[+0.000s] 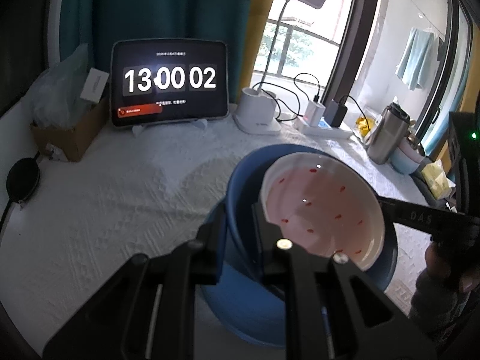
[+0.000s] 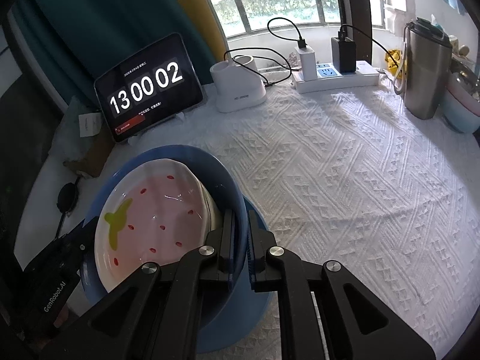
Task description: Organize plates and bowls
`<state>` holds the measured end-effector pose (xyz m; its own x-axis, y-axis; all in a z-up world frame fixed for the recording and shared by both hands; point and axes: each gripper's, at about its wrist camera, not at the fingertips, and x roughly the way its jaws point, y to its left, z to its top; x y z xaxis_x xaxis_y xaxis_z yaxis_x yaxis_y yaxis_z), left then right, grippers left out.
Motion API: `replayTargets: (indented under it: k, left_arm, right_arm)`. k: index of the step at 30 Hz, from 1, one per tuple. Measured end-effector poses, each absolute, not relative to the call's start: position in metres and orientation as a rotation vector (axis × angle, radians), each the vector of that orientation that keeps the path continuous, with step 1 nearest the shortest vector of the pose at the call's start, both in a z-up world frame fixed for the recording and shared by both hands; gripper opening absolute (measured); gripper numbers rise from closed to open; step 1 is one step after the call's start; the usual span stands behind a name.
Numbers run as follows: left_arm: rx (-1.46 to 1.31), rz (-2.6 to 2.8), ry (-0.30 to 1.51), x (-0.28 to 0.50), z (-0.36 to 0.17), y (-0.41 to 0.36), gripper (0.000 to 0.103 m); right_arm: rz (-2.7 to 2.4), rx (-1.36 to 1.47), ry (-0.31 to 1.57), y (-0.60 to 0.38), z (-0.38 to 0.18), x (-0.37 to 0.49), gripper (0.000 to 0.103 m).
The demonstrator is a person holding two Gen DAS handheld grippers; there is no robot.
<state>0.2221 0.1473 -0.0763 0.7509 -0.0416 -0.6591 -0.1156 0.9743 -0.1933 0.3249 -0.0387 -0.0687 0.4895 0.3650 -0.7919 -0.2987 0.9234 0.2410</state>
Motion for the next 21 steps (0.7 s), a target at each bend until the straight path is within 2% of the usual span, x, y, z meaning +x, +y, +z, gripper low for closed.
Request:
replayTargets:
  k: [13, 21]
  left_arm:
    - [-0.165, 0.061, 0.701, 0.216, -0.073, 0.140, 0.020]
    - [-0.173, 0.084, 0.689, 0.209, -0.068, 0.142, 0.030]
  right_arm:
    - [0.397, 0.074, 0.964, -0.042, -0.068, 0.321, 0.010]
    - [0.371, 0.072, 0.972, -0.047, -0.068, 0.321, 0.021]
